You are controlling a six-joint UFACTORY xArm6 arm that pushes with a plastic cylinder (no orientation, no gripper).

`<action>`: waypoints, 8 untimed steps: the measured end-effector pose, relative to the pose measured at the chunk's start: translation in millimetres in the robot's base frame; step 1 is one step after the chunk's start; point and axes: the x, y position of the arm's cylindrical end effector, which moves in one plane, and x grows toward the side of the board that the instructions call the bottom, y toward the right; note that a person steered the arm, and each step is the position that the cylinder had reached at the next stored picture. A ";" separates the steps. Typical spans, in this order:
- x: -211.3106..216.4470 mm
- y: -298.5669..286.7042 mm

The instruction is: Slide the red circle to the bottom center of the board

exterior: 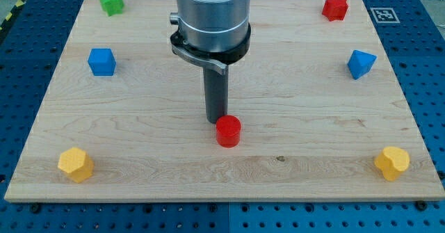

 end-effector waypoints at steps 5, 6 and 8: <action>19.9 24.8; 26.1 24.8; 30.1 26.1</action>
